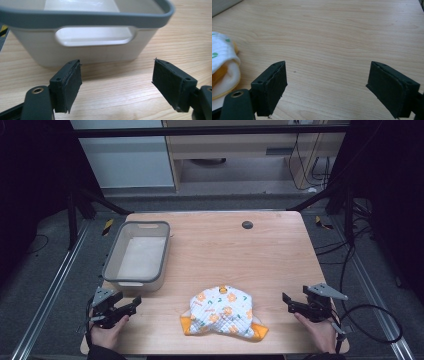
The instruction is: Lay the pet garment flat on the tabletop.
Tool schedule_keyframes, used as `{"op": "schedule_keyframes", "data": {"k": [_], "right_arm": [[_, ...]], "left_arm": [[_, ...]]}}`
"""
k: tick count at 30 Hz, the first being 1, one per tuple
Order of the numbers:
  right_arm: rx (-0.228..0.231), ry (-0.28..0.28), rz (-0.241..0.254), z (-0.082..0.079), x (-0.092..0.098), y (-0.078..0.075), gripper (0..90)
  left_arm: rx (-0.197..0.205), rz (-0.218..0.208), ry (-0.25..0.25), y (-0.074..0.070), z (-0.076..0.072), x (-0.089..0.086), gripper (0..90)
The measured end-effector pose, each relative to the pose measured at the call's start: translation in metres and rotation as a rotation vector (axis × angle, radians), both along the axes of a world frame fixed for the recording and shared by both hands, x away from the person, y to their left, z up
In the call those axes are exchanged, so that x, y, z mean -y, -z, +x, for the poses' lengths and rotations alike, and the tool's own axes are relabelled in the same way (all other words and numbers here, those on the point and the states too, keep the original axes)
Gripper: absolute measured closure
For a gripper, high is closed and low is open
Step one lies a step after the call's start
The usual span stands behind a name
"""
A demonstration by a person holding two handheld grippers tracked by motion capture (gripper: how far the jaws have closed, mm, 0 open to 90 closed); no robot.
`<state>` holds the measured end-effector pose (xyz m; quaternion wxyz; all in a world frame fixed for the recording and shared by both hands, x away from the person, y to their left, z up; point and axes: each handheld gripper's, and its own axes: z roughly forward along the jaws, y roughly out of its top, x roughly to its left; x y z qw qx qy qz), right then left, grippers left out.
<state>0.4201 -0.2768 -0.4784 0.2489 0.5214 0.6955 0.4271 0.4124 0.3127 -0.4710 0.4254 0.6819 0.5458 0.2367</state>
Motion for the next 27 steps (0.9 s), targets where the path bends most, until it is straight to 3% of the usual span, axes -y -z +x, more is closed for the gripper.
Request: {"op": "schedule_keyframes", "data": {"k": [3,9,17,27], "right_arm": [[-0.001,-0.022,-0.003,-0.001,-0.004,-0.002,17.4],[0.023,-0.059,0.016,-0.002,-0.011,-0.009,19.2],[0.034,-0.085,0.017,0.004,-0.017,-0.019,20.7],[0.038,-0.158,0.029,0.017,-0.029,-0.038,22.6]], "left_arm": [[0.033,0.019,0.040,-0.004,-0.004,0.008,23.5],[0.042,0.035,0.125,-0.008,-0.008,0.020,27.0],[0.055,0.029,0.138,-0.017,-0.002,0.026,28.8],[0.112,0.012,0.164,-0.039,0.010,0.035,32.0]]}}
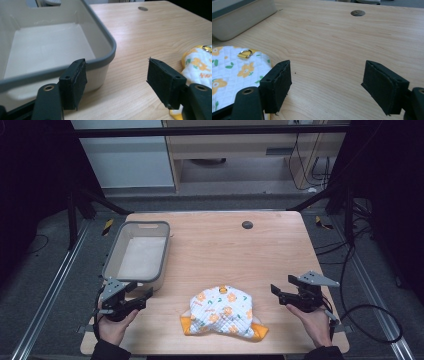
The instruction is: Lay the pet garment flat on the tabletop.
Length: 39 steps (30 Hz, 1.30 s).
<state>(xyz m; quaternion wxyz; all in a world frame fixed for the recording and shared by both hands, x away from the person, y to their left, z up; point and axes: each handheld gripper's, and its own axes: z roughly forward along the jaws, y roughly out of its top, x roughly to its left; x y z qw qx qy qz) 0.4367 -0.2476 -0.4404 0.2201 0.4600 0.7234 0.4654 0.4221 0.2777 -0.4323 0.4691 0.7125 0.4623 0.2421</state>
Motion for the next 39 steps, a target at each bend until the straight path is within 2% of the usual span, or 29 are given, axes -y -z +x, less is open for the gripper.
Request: {"op": "schedule_keyframes", "data": {"k": [8,18,22,31,36,39], "right_arm": [[0.010,-0.032,0.014,0.012,-0.013,-0.011,22.4],[0.025,-0.045,0.011,0.023,-0.025,-0.024,21.8],[0.028,-0.060,0.009,0.027,-0.032,-0.024,21.8],[0.008,-0.117,0.002,0.028,-0.051,-0.015,23.6],[-0.019,-0.175,-0.019,0.023,-0.063,-0.011,26.3],[-0.032,-0.196,-0.030,0.023,-0.068,-0.007,28.4]], "left_arm": [[0.028,-0.019,0.028,-0.014,0.011,0.019,34.4],[0.034,0.016,0.102,-0.021,0.023,0.053,36.5],[0.017,0.014,0.124,-0.020,0.027,0.064,37.2],[-0.021,0.039,0.174,-0.012,0.028,0.083,37.6],[-0.059,0.033,0.194,-0.007,0.029,0.089,37.9],[-0.085,0.048,0.214,-0.001,0.030,0.095,37.6]]}}
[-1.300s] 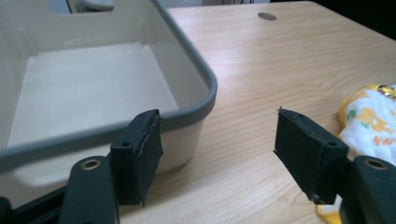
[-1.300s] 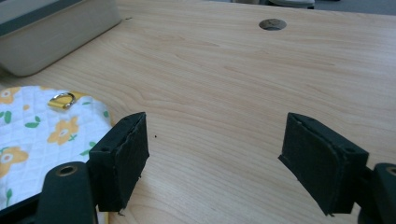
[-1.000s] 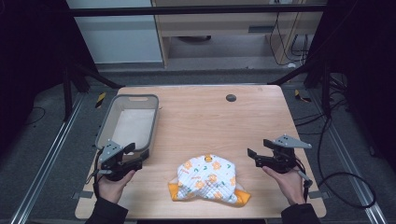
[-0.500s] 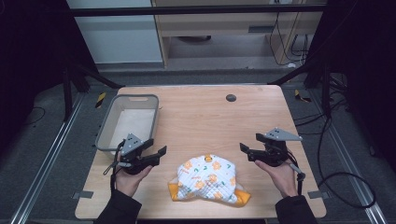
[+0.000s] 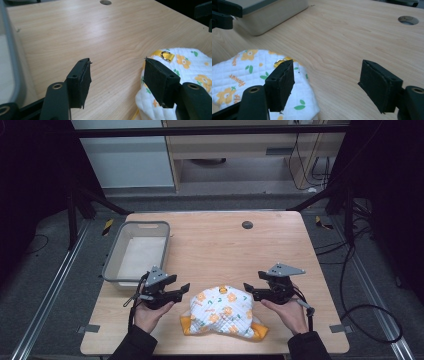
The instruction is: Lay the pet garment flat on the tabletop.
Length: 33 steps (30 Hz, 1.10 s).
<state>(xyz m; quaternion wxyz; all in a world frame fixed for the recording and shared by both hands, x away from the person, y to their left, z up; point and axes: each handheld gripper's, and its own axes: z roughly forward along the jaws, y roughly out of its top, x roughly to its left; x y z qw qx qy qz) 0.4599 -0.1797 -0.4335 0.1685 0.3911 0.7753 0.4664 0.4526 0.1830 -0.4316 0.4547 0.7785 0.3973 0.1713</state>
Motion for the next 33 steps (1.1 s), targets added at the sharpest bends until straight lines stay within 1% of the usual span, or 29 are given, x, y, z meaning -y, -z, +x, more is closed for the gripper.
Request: {"op": "schedule_keyframes", "data": {"k": [2,3,4,5,8,11,12,14,19,21,23,24,25,27,29,31,33], "right_arm": [[-0.011,-0.009,-0.011,0.001,-0.002,0.004,30.0],[-0.020,-0.009,-0.014,0.001,-0.004,0.006,31.2],[-0.031,-0.013,-0.017,0.002,-0.005,0.008,32.2],[-0.033,-0.013,-0.031,0.003,-0.006,0.010,32.8],[-0.053,-0.017,-0.046,0.004,-0.009,0.016,34.9],[-0.071,-0.023,-0.064,0.006,-0.011,0.022,37.6],[-0.080,-0.031,-0.066,0.006,-0.012,0.023,38.6],[-0.090,-0.041,-0.075,0.007,-0.014,0.026,40.6],[-0.124,-0.092,-0.087,0.007,-0.021,0.033,47.8],[-0.137,-0.111,-0.092,0.006,-0.024,0.034,51.5],[-0.139,-0.129,-0.100,0.005,-0.025,0.035,57.1],[-0.150,-0.133,-0.098,0.004,-0.026,0.035,59.4],[-0.151,-0.137,-0.098,0.004,-0.026,0.035,61.4],[-0.155,-0.147,-0.109,0.004,-0.027,0.036,65.5],[-0.160,-0.149,-0.118,0.003,-0.027,0.037,70.2],[-0.167,-0.155,-0.114,0.002,-0.027,0.037,75.1],[-0.171,-0.161,-0.114,0.002,-0.027,0.037,79.4]], "left_arm": [[-0.025,0.017,0.016,0.004,0.001,0.005,37.1],[-0.030,0.029,0.022,0.005,0.001,0.007,36.6],[-0.034,0.029,0.027,0.007,0.001,0.010,36.6],[-0.041,0.031,0.035,0.009,0.001,0.012,36.6],[-0.064,0.062,0.040,0.015,0.003,0.018,36.8],[-0.084,0.054,0.053,0.020,0.004,0.024,40.2],[-0.092,0.063,0.061,0.021,0.004,0.025,41.1],[-0.108,0.057,0.068,0.024,0.005,0.028,43.2],[-0.141,0.058,0.094,0.029,0.007,0.035,50.4],[-0.156,0.066,0.105,0.031,0.007,0.037,53.2],[-0.171,0.068,0.119,0.032,0.007,0.039,57.3],[-0.178,0.065,0.124,0.033,0.006,0.040,59.4],[-0.182,0.067,0.130,0.033,0.006,0.040,61.4],[-0.194,0.060,0.138,0.035,0.006,0.041,65.9],[-0.207,0.062,0.144,0.037,0.006,0.042,70.0],[-0.217,0.067,0.153,0.039,0.006,0.043,75.6],[-0.218,0.065,0.160,0.039,0.005,0.044,81.2]]}}
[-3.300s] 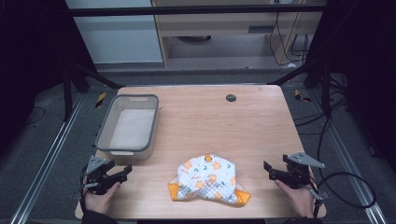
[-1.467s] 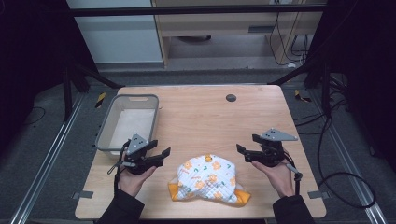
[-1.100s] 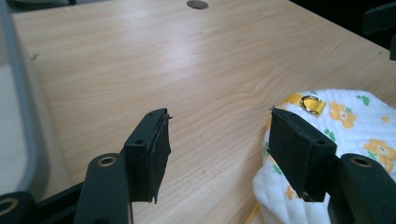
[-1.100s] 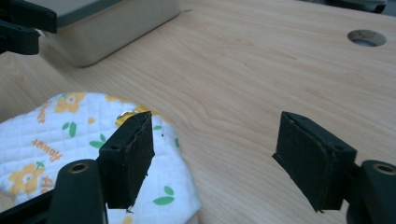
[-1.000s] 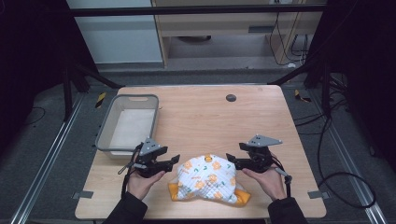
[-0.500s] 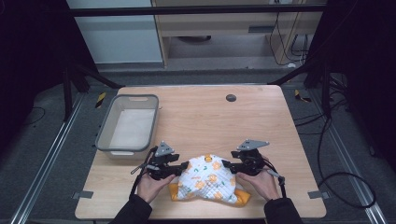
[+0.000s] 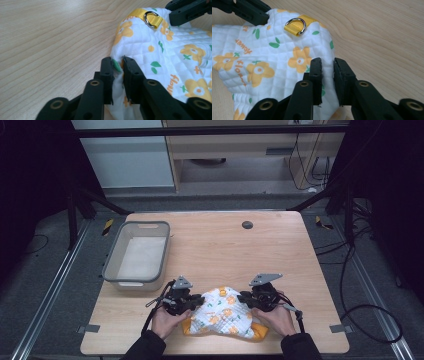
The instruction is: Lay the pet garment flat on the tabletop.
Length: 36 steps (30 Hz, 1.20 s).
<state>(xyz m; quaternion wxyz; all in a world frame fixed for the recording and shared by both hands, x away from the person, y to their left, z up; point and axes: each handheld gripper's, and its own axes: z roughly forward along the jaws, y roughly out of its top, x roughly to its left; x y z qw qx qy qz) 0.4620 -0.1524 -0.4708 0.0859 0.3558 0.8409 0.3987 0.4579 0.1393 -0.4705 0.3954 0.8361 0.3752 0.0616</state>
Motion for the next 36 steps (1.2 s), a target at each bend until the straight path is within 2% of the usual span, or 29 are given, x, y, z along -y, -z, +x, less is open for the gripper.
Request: {"op": "schedule_keyframes", "data": {"k": [4,7,13,19,27,30,36], "right_arm": [[-0.004,-0.013,-0.013,-0.001,-0.002,0.000,83.3],[-0.002,-0.012,-0.008,-0.002,-0.002,-0.001,84.3],[0.027,-0.006,0.037,-0.007,0.003,-0.013,84.8],[0.100,-0.007,0.081,-0.017,0.006,-0.028,84.8],[0.203,0.002,0.125,-0.031,0.005,-0.059,84.7],[0.233,0.012,0.137,-0.028,0.005,-0.067,84.6],[0.293,0.068,0.161,-0.012,0.000,-0.077,84.5]], "left_arm": [[-0.006,0.004,0.012,0.000,-0.001,0.001,87.4],[0.009,0.007,0.015,-0.003,-0.003,0.002,88.5],[0.079,-0.040,0.025,-0.020,-0.011,-0.002,89.1],[0.152,-0.088,0.032,-0.040,-0.021,-0.004,89.1],[0.263,-0.104,0.055,-0.075,-0.034,0.001,89.0],[0.289,-0.108,0.049,-0.084,-0.031,0.004,89.0],[0.336,-0.115,0.016,-0.097,-0.017,0.010,89.0]]}}
